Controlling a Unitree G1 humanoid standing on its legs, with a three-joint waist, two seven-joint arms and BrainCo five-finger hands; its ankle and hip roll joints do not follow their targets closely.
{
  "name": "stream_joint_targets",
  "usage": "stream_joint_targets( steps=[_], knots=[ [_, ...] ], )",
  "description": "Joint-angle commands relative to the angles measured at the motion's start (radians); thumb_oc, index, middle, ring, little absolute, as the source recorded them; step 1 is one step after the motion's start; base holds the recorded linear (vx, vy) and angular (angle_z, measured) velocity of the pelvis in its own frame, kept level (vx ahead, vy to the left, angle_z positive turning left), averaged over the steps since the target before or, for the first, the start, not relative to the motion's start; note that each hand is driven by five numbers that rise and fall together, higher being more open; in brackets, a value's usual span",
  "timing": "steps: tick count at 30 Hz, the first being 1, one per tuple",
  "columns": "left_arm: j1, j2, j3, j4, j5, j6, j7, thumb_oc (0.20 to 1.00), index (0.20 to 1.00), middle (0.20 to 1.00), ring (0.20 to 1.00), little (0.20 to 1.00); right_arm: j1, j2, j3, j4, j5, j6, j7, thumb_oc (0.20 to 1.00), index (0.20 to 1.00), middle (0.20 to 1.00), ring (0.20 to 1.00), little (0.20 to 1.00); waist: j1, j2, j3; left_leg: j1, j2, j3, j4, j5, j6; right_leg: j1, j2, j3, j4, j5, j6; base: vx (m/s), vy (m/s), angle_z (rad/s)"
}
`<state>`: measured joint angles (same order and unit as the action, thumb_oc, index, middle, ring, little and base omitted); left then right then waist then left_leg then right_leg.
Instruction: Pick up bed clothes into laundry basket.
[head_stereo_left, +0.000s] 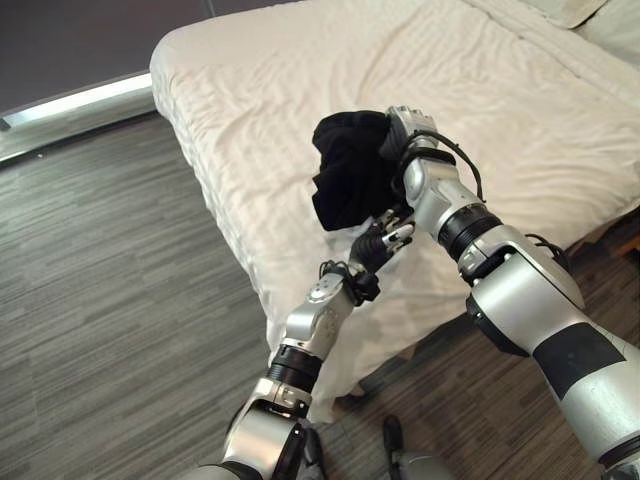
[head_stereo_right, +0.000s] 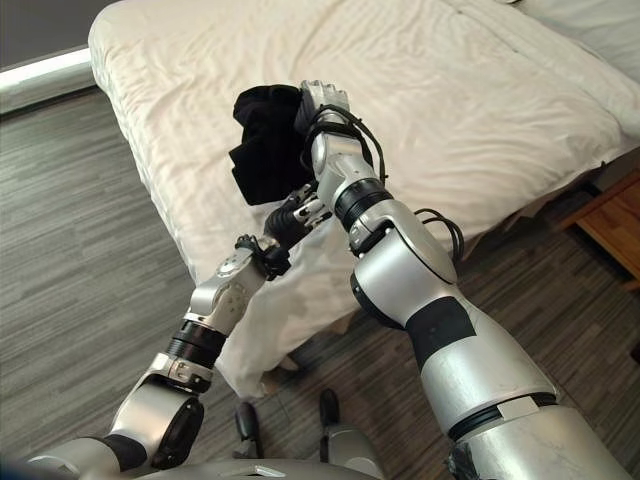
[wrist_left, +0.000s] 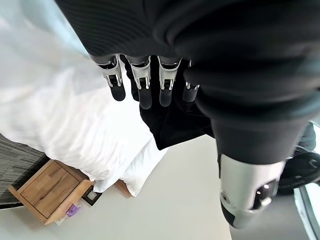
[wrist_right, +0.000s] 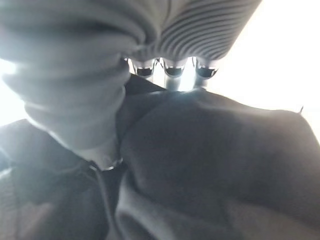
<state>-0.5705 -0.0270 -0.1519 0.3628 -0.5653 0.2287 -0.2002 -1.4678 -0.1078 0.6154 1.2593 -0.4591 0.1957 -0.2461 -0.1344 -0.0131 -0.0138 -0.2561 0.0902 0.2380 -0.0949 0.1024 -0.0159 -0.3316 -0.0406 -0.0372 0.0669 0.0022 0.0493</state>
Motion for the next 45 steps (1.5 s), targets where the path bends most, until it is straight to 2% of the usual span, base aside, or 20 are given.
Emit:
stream_joint_targets(
  steps=[1, 5, 10, 17, 19, 20, 22, 24, 25, 28, 30, 31, 35, 37, 40, 41, 42, 43, 44, 45],
  knots=[
    [-0.028, 0.075, -0.023, -0.057, 0.040, -0.016, -0.027, 1.000, 1.000, 1.000, 1.000, 1.000, -0.162, 0.000, 0.002, 0.083, -0.018, -0.039, -0.072, 0.200, 0.200, 0.200, 0.200, 0.200, 0.009, -0.062, -0.105, 0.084, 0.019, 0.038, 0.008, -0.029, -0.037, 0.089, -0.071, -0.058, -0.154, 0.089, 0.079, 0.01, 0.026, -0.14],
    [-0.014, 0.219, -0.015, 0.097, 0.263, -0.036, 0.018, 1.000, 1.000, 1.000, 1.000, 1.000, -0.190, -0.019, 0.007, 0.105, -0.008, -0.068, -0.105, 0.200, 0.200, 0.200, 0.200, 0.200, 0.010, -0.069, -0.113, 0.093, 0.024, 0.049, 0.008, -0.028, -0.040, 0.092, -0.068, -0.063, -0.154, 0.093, 0.079, 0.01, 0.022, -0.16],
    [0.284, 0.325, 0.005, 0.167, 0.483, -0.025, -0.009, 1.000, 1.000, 1.000, 1.000, 1.000, -0.223, -0.031, 0.023, 0.101, -0.012, -0.090, -0.123, 0.200, 0.200, 0.200, 0.200, 0.200, 0.018, -0.078, -0.111, 0.099, 0.029, 0.063, 0.008, -0.033, -0.043, 0.096, -0.070, -0.072, -0.154, 0.092, 0.086, -0.03, 0.019, -0.31],
    [0.481, 0.294, 0.050, 0.363, 0.595, -0.057, 0.041, 1.000, 1.000, 1.000, 1.000, 1.000, -0.216, -0.047, 0.030, 0.050, -0.022, -0.088, -0.116, 0.200, 0.200, 0.200, 0.200, 0.200, 0.019, -0.089, -0.117, 0.098, 0.035, 0.065, 0.008, -0.022, -0.052, 0.105, -0.074, -0.088, -0.154, 0.104, 0.084, -0.01, -0.008, -0.07],
    [0.487, 0.273, 0.076, 0.304, 0.540, -0.065, 0.032, 1.000, 1.000, 1.000, 1.000, 1.000, -0.211, -0.058, 0.037, 0.029, -0.028, -0.091, -0.112, 0.200, 0.200, 0.200, 0.200, 0.200, 0.022, -0.090, -0.101, 0.113, 0.060, 0.108, 0.008, -0.020, -0.064, 0.125, -0.085, -0.174, -0.154, 0.121, 0.105, -0.07, -0.100, -0.17],
    [0.480, 0.251, 0.082, 0.234, 0.475, -0.066, 0.017, 1.000, 1.000, 1.000, 1.000, 1.000, -0.219, -0.059, 0.034, 0.017, -0.036, -0.085, -0.101, 0.200, 0.200, 0.200, 0.200, 0.200, 0.018, -0.088, -0.094, 0.125, 0.096, 0.155, 0.008, -0.016, -0.079, 0.150, -0.100, -0.263, -0.154, 0.131, 0.117, -0.11, -0.127, -0.42],
    [0.470, 0.234, 0.087, 0.167, 0.420, -0.068, 0.000, 1.000, 1.000, 1.000, 1.000, 1.000, -0.223, -0.061, 0.033, 0.014, -0.039, -0.084, -0.097, 0.200, 0.200, 0.200, 0.200, 0.200, 0.014, -0.080, -0.089, 0.135, 0.120, 0.185, 0.008, -0.013, -0.086, 0.168, -0.112, -0.305, -0.154, 0.131, 0.118, -0.08, -0.059, -0.86],
    [0.439, 0.216, 0.113, 0.053, 0.319, -0.073, 0.004, 1.000, 1.000, 1.000, 1.000, 1.000, -0.249, -0.057, 0.041, 0.003, -0.045, -0.097, -0.086, 0.200, 0.200, 0.200, 0.200, 0.200, 0.008, -0.064, -0.091, 0.179, 0.162, 0.266, 0.008, -0.010, -0.100, 0.206, -0.158, -0.402, -0.138, 0.130, 0.119, -0.06, -0.010, -0.86],
    [0.439, 0.216, 0.113, 0.051, 0.318, -0.072, 0.005, 1.000, 1.000, 1.000, 1.000, 1.000, -0.250, -0.057, 0.041, 0.003, -0.045, -0.096, -0.085, 0.200, 0.200, 0.200, 0.200, 0.200, 0.009, -0.066, -0.089, 0.179, 0.161, 0.267, 0.008, -0.006, -0.099, 0.205, -0.159, -0.400, -0.138, 0.133, 0.117, -0.06, 0.003, -0.82],
    [0.373, 0.196, 0.134, -0.068, 0.236, -0.094, 0.029, 1.000, 1.000, 1.000, 1.000, 1.000, -0.314, -0.099, 0.090, -0.014, -0.050, -0.119, -0.084, 0.200, 0.200, 0.200, 0.200, 0.200, -0.004, -0.065, -0.116, 0.255, 0.169, 0.416, 0.008, 0.004, -0.116, 0.258, -0.222, -0.592, -0.149, 0.160, 0.114, -0.06, -0.010, -1.05],
    [0.358, 0.195, 0.146, -0.105, 0.209, -0.094, 0.031, 1.000, 1.000, 1.000, 1.000, 1.000, -0.340, -0.116, 0.103, -0.018, -0.048, -0.125, -0.079, 0.200, 0.200, 0.200, 0.200, 0.200, -0.004, -0.069, -0.121, 0.275, 0.171, 0.457, 0.008, 0.007, -0.121, 0.264, -0.230, -0.630, -0.150, 0.166, 0.110, 0.02, -0.067, -1.66],
    [0.324, 0.193, 0.158, -0.163, 0.178, -0.107, 0.038, 1.000, 1.000, 1.000, 1.000, 1.000, -0.378, -0.135, 0.105, -0.028, -0.035, -0.137, -0.079, 0.200, 0.200, 0.200, 0.200, 0.200, -0.025, -0.068, -0.147, 0.306, 0.178, 0.504, 0.008, 0.003, -0.146, 0.269, -0.224, -0.670, -0.151, 0.157, 0.112, 0.06, -0.158, -2.35],
    [0.288, 0.173, 0.173, -0.191, 0.151, -0.120, 0.069, 1.000, 1.000, 1.000, 1.000, 1.000, -0.387, -0.124, 0.062, -0.058, -0.024, -0.135, -0.070, 0.200, 0.200, 0.200, 0.200, 0.200, -0.047, -0.054, -0.168, 0.324, 0.201, 0.534, 0.008, 0.019, -0.174, 0.254, -0.194, -0.617, -0.154, 0.122, 0.098, 0.05, -0.195, -1.43],
    [0.282, 0.158, 0.177, -0.202, 0.149, -0.135, 0.103, 1.000, 1.000, 1.000, 1.000, 1.000, -0.369, -0.109, 0.020, -0.111, -0.026, -0.119, -0.080, 0.200, 0.200, 0.200, 0.200, 0.200, -0.073, -0.024, -0.167, 0.347, 0.218, 0.547, 0.008, 0.063, -0.201, 0.243, -0.166, -0.559, -0.154, 0.095, 0.094, 0.05, -0.175, -0.48],
    [0.284, 0.148, 0.186, -0.212, 0.149, -0.140, 0.117, 1.000, 1.000, 1.000, 1.000, 1.000, -0.357, -0.098, -0.010, -0.156, -0.026, -0.112, -0.078, 0.200, 0.200, 0.200, 0.200, 0.200, -0.090, -0.008, -0.170, 0.384, 0.219, 0.576, 0.013, 0.087, -0.228, 0.230, -0.133, -0.508, -0.154, 0.083, 0.088, 0.11, -0.190, -0.70],
    [0.298, 0.144, 0.201, -0.240, 0.137, -0.138, 0.142, 1.000, 1.000, 1.000, 1.000, 1.000, -0.341, -0.068, -0.048, -0.255, -0.042, -0.089, -0.054, 0.200, 0.200, 0.200, 0.200, 0.200, -0.096, -0.011, -0.160, 0.396, 0.228, 0.578, 0.127, 0.104, -0.240, 0.234, -0.096, -0.436, -0.154, 0.072, 0.077, 0.18, -0.208, -0.98],
    [0.299, 0.145, 0.200, -0.242, 0.137, -0.137, 0.142, 1.000, 1.000, 1.000, 1.000, 1.000, -0.340, -0.069, -0.049, -0.258, -0.042, -0.087, -0.052, 0.200, 0.200, 0.200, 0.200, 0.200, -0.093, -0.011, -0.160, 0.395, 0.232, 0.580, 0.133, 0.099, -0.241, 0.234, -0.095, -0.434, -0.154, 0.072, 0.076, 0.16, -0.297, -1.50],
    [0.283, 0.144, 0.213, -0.239, 0.133, -0.143, 0.181, 1.000, 1.000, 1.000, 1.000, 1.000, -0.301, -0.062, -0.063, -0.296, -0.044, -0.084, -0.055, 0.200, 0.200, 0.200, 0.200, 0.200, -0.080, -0.031, -0.145, 0.346, 0.233, 0.499, 0.267, 0.095, -0.214, 0.229, -0.082, -0.384, -0.154, 0.084, 0.052, 0.13, -0.267, -1.39],
    [0.279, 0.134, 0.221, -0.241, 0.121, -0.146, 0.191, 1.000, 1.000, 1.000, 1.000, 1.000, -0.238, -0.067, -0.063, -0.341, -0.026, -0.084, -0.053, 0.200, 0.200, 0.200, 0.200, 0.200, -0.035, -0.073, -0.127, 0.230, 0.163, 0.246, 0.406, 0.014, -0.140, 0.249, -0.081, -0.311, -0.154, 0.068, 0.020, 0.23, -0.330, -1.40],
    [0.290, 0.119, 0.224, -0.248, 0.112, -0.155, 0.188, 1.000, 1.000, 1.000, 1.000, 1.000, -0.219, -0.066, -0.063, -0.359, -0.017, -0.087, -0.047, 0.200, 0.200, 0.200, 0.200, 0.200, -0.017, -0.086, -0.121, 0.200, 0.103, 0.129, 0.428, -0.056, -0.110, 0.268, -0.068, -0.253, -0.154, 0.056, 0.001, 0.28, -0.224, -1.64]
  ],
)
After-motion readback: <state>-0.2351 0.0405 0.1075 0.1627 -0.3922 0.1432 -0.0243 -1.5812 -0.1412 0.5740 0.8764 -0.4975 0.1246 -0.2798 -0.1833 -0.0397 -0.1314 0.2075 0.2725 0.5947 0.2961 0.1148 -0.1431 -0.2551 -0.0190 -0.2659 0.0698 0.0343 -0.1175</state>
